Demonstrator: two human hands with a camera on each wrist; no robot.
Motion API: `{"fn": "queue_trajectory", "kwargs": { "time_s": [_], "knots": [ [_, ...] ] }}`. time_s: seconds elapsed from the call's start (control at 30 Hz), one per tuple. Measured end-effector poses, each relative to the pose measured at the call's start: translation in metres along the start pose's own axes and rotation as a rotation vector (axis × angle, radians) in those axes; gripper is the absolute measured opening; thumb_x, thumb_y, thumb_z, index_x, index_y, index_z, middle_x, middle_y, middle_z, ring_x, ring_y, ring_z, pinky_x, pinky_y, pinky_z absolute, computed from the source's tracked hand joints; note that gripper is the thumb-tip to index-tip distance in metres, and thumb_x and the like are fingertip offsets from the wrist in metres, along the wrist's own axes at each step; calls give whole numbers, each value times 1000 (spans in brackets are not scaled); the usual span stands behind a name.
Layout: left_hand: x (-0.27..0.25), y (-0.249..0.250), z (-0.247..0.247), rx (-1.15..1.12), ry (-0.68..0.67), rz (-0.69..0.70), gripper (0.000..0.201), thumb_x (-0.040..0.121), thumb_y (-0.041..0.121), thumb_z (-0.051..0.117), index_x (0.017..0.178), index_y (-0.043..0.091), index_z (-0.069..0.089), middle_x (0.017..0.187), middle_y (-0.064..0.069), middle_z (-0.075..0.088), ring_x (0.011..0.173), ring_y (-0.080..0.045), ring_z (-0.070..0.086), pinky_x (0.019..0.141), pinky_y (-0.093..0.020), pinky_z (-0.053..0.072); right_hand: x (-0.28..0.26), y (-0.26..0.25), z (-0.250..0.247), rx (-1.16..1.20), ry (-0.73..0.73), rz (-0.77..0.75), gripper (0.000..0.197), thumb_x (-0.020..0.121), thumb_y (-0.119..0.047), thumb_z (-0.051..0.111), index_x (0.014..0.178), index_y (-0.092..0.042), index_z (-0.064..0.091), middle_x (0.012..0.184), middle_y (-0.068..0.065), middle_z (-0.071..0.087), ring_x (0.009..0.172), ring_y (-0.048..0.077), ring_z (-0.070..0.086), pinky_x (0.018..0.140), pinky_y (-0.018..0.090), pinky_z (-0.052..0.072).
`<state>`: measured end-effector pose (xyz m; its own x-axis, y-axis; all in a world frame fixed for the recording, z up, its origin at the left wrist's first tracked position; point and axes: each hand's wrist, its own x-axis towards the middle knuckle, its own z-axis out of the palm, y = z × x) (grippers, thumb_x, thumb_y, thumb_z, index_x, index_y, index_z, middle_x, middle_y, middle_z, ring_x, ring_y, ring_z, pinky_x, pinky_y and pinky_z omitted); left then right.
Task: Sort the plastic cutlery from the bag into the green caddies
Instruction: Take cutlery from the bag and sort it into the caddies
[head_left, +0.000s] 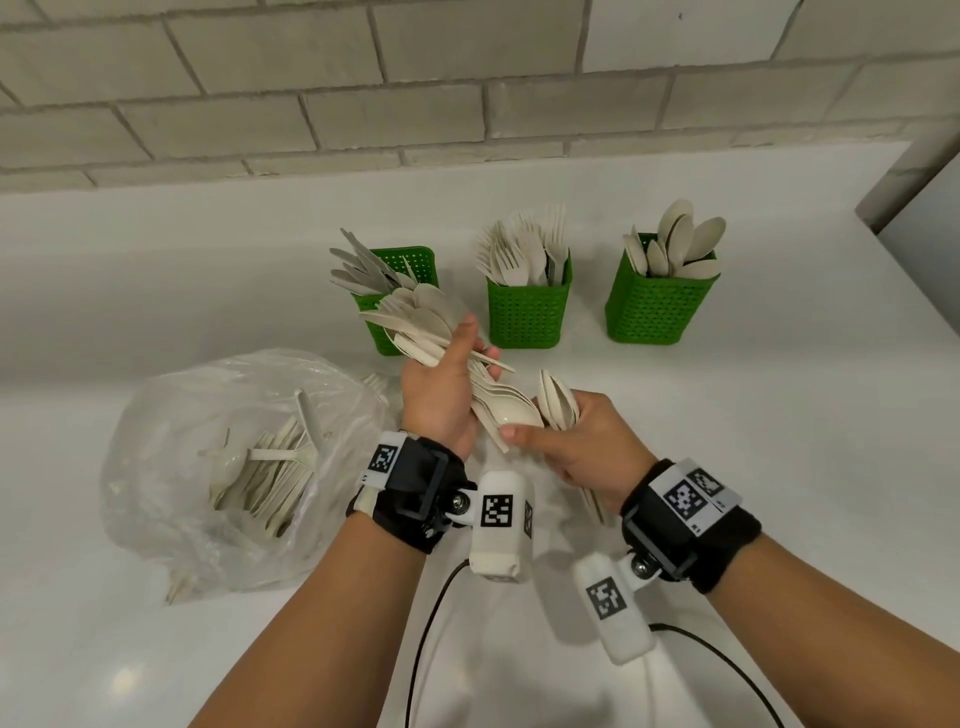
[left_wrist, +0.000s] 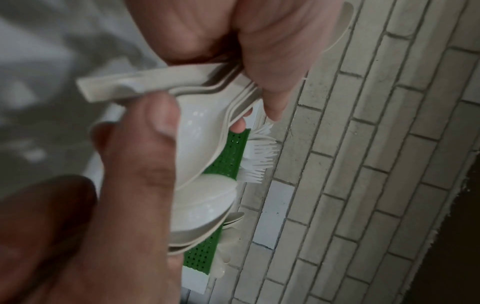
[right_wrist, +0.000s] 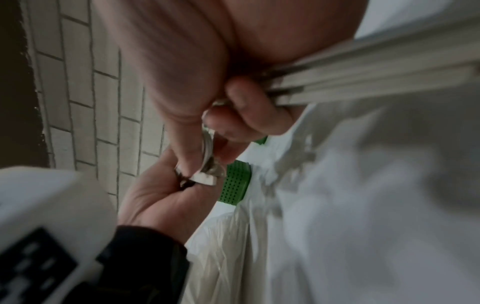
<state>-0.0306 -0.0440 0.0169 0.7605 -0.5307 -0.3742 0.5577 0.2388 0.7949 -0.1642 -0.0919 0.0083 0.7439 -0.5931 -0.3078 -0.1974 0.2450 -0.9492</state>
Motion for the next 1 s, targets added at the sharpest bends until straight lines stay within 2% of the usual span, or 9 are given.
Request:
{"fn": "queue_trajectory", "kwargs": {
  "time_s": [0.07, 0.2, 0.4, 0.5, 0.57, 0.6, 0.83, 0.93, 1.0],
  "knots": [
    [1, 1, -2, -37, -1, -8, 21, 91, 9, 65, 71, 11, 57, 54, -1, 56, 52, -16, 55, 52, -27, 49, 4, -1, -3, -31, 74, -32, 10, 84, -8, 74, 84, 0, 67, 71, 17, 64, 38, 11, 44, 35, 15, 32],
    [5, 6, -12, -44, 91, 9, 11, 84, -1, 64, 88, 5, 56, 56, -2, 53, 47, -15, 54, 46, -25, 46, 11, -9, -20, 40, 166, -58, 8, 91, -11, 65, 95, -5, 65, 90, 14, 74, 43, 16, 52, 34, 17, 27],
    [-9, -5, -6, 49, 23, -61, 12, 84, 0, 63, 74, 6, 62, 53, -4, 55, 46, -16, 51, 41, -22, 39, 19, -20, -22, 364, 153, -114, 21, 89, -2, 60, 109, -2, 64, 73, 6, 61, 43, 8, 41, 34, 16, 23],
    [-14, -10, -8, 61, -91, -181, 11, 88, 14, 65, 78, 10, 68, 55, -2, 51, 48, -14, 51, 41, -22, 37, 20, -24, -22, 497, 82, -89, 21, 80, -13, 67, 99, -5, 65, 70, 0, 51, 50, 5, 38, 36, 15, 23],
    [-15, -12, -11, 89, -153, -228, 12, 88, 23, 66, 83, 13, 71, 58, 1, 50, 51, -13, 51, 44, -23, 37, 19, -26, -22, 499, 92, -109, 4, 85, -13, 65, 88, -11, 65, 73, 0, 51, 56, 8, 41, 37, 16, 25],
    [-15, -13, -12, 106, -168, -236, 13, 88, 26, 67, 85, 14, 72, 60, 1, 50, 52, -13, 51, 45, -24, 38, 20, -27, -22, 486, 122, -122, 7, 89, -12, 63, 84, -14, 66, 75, -1, 54, 58, 9, 42, 38, 17, 25],
    [-27, -18, -13, 270, -256, 29, 25, 81, 41, 67, 88, 18, 72, 64, 1, 58, 56, -12, 53, 45, -24, 40, 23, -33, -19, 460, 231, -131, 21, 96, -9, 56, 79, -20, 62, 70, -6, 60, 58, 10, 44, 41, 20, 25],
    [-33, -20, -14, 336, -298, 98, 21, 79, 38, 68, 82, 18, 71, 60, -1, 59, 53, -14, 54, 43, -24, 42, 25, -33, -19, 489, 179, -110, 7, 97, -10, 54, 93, -9, 60, 71, 0, 53, 56, 9, 41, 38, 19, 26],
    [-37, -21, -10, 361, -327, 120, 16, 83, 32, 68, 81, 16, 70, 59, -1, 63, 50, -15, 55, 42, -24, 43, 25, -32, -15, 484, 169, -92, 14, 97, -14, 54, 107, -5, 59, 74, 5, 52, 53, 8, 41, 37, 19, 26]
  ]
}}
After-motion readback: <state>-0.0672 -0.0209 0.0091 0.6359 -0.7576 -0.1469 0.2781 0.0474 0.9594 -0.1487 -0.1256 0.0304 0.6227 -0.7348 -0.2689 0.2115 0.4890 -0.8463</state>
